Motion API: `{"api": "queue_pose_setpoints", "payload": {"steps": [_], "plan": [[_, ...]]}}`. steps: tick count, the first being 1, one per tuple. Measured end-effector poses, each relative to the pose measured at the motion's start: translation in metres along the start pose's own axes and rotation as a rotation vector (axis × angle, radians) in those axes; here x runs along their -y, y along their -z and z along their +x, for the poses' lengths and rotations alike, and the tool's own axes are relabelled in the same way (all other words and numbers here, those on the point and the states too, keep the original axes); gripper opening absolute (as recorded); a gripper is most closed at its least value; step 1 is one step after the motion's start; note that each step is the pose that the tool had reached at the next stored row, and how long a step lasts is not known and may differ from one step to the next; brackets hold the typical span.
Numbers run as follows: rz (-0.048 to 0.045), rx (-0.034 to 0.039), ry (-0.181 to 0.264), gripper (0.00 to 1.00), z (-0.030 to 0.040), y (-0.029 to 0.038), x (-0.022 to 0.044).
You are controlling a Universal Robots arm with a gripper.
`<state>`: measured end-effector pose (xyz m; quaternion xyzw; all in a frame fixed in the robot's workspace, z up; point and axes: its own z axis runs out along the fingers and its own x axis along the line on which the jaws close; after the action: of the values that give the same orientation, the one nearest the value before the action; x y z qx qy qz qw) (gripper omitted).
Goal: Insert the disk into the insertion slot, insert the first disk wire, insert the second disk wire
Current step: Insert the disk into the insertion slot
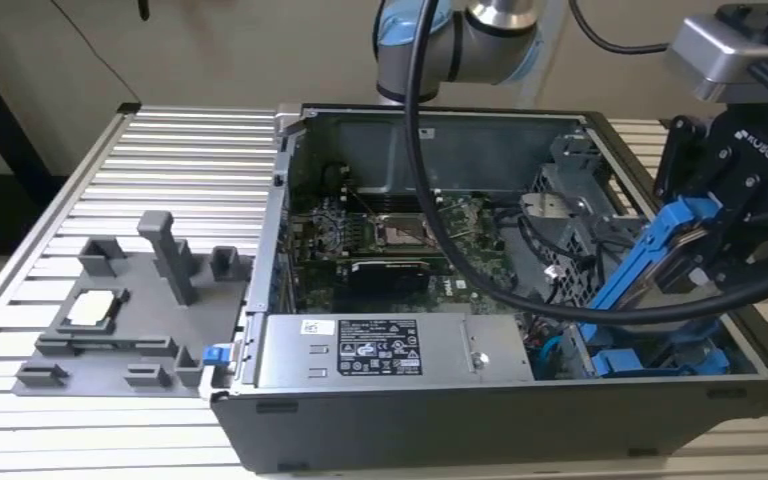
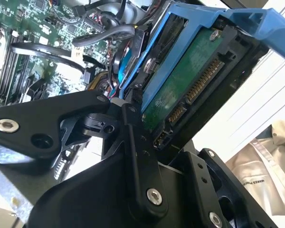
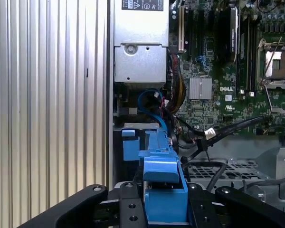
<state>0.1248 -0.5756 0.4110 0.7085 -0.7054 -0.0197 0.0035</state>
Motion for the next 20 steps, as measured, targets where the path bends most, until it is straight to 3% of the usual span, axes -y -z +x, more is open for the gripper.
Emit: {"api": "queue_pose_setpoints", "payload": {"steps": [6, 20], "plan": [[0.0000, 0.0001, 0.000, 0.33, 0.0002, -0.0053, 0.0006], [0.0000, 0.0002, 0.000, 0.33, 0.0007, -0.0293, 0.0016]]}}
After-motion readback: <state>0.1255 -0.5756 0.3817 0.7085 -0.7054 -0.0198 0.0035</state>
